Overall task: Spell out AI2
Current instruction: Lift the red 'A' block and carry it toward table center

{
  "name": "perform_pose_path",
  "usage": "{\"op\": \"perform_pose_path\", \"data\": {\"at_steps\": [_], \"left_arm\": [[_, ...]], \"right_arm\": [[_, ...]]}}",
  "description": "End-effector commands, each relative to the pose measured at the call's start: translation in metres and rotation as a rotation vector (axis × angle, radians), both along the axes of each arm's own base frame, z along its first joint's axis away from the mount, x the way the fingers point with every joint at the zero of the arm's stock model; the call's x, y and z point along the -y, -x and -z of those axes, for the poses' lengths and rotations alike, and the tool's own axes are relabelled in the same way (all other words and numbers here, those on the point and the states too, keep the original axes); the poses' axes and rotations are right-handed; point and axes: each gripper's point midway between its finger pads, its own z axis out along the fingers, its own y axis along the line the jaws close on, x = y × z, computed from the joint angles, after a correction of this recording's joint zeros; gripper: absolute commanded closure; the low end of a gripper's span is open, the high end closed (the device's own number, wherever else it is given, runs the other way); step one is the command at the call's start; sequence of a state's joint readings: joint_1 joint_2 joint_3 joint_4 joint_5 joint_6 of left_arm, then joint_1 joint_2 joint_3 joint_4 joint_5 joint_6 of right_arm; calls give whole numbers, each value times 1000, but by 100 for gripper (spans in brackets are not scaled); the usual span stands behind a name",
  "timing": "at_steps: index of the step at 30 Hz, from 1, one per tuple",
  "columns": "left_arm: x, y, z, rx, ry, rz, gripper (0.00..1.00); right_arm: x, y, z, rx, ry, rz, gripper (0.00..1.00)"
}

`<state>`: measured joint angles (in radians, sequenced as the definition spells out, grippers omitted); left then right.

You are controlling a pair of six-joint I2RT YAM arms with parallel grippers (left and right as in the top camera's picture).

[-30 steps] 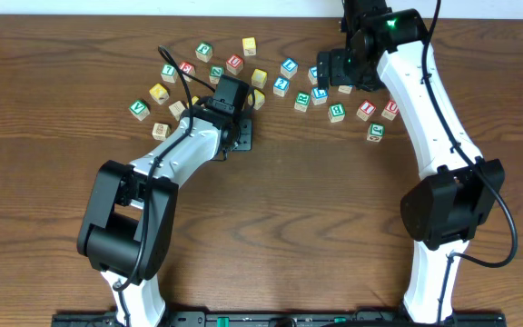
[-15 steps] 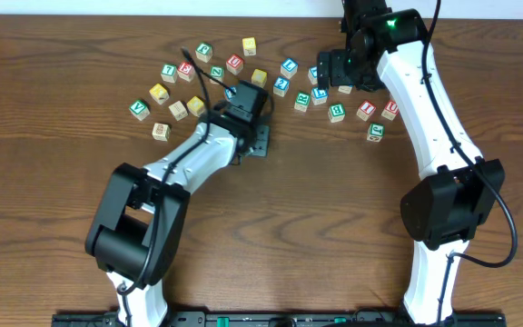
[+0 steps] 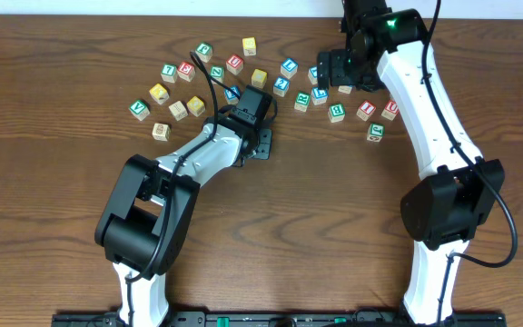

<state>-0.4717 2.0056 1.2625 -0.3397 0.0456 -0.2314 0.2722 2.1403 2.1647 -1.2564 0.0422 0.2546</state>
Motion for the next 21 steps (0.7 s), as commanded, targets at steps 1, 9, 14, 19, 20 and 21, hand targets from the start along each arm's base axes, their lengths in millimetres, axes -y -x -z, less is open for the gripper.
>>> {"op": "perform_pose_path", "data": {"at_steps": [1, 9, 14, 19, 20, 21], "left_arm": [[-5, 3, 11, -21, -26, 4, 70], [-6, 4, 12, -34, -7, -54, 71], [-7, 5, 13, -42, -9, -67, 71], [-7, 6, 13, -45, -8, -74, 70], [-7, 6, 13, -45, -8, -74, 71], [-7, 6, 13, -45, -8, -74, 71]], "right_arm": [[-2, 1, 0, 2, 14, -13, 1], [-2, 1, 0, 2, 14, -13, 1], [-2, 1, 0, 2, 14, -13, 1], [-2, 1, 0, 2, 14, -13, 1], [-2, 1, 0, 2, 14, -13, 1], [-2, 1, 0, 2, 14, -13, 1]]}}
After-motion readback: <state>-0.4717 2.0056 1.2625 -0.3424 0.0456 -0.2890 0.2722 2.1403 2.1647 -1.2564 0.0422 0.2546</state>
